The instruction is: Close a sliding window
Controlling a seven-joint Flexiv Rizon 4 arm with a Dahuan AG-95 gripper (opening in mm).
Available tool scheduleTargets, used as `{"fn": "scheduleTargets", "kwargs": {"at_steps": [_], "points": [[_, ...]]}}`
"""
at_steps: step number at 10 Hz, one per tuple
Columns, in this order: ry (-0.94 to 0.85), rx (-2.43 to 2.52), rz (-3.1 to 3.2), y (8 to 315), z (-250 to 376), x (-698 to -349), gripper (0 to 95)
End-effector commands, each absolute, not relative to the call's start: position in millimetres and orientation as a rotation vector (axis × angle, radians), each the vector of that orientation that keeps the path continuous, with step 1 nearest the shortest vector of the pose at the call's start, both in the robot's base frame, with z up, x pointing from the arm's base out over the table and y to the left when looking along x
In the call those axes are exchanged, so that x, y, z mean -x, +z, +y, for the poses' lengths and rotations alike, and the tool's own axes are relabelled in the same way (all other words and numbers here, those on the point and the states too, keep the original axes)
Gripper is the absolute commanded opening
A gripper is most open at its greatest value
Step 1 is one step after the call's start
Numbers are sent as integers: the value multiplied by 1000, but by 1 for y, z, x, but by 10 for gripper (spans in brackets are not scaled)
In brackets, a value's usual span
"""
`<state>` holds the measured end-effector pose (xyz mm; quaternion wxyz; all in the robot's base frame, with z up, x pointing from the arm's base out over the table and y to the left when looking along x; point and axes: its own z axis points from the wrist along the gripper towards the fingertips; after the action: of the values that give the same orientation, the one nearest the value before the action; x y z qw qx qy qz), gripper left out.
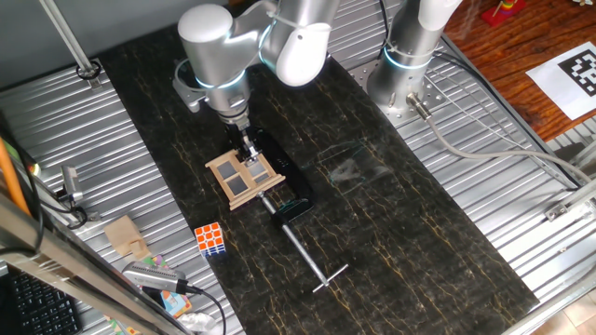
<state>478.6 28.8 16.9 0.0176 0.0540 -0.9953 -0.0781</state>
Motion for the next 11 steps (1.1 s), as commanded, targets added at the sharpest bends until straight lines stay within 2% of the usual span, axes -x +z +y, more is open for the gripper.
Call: {"fn": "scheduleTargets", "kwargs": {"at_steps": [1, 11], "points": [[-240, -170, -3091, 17, 27, -478, 0], [-244, -184, -3091, 16, 20, -477, 0]]}}
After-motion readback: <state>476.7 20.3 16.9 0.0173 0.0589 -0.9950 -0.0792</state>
